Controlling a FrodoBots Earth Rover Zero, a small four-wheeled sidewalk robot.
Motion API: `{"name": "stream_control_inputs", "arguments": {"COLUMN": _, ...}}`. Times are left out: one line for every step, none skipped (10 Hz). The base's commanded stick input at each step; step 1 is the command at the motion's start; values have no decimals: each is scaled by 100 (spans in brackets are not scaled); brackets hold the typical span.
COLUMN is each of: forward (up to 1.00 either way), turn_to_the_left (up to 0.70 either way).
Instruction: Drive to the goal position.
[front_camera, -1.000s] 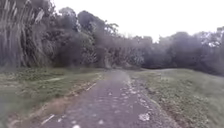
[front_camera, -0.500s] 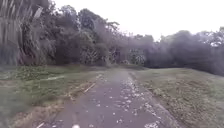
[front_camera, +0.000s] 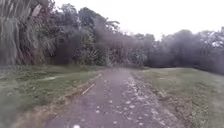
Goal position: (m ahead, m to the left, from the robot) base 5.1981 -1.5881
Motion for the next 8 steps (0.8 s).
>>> {"name": "stream_control_inputs", "arguments": {"forward": 45, "turn_to_the_left": 0}}
{"name": "stream_control_inputs", "arguments": {"forward": 45, "turn_to_the_left": 0}}
{"name": "stream_control_inputs", "arguments": {"forward": 45, "turn_to_the_left": 0}}
{"name": "stream_control_inputs", "arguments": {"forward": 45, "turn_to_the_left": 0}}
{"name": "stream_control_inputs", "arguments": {"forward": 45, "turn_to_the_left": 0}}
{"name": "stream_control_inputs", "arguments": {"forward": 45, "turn_to_the_left": 0}}
{"name": "stream_control_inputs", "arguments": {"forward": 45, "turn_to_the_left": 0}}
{"name": "stream_control_inputs", "arguments": {"forward": 45, "turn_to_the_left": 0}}
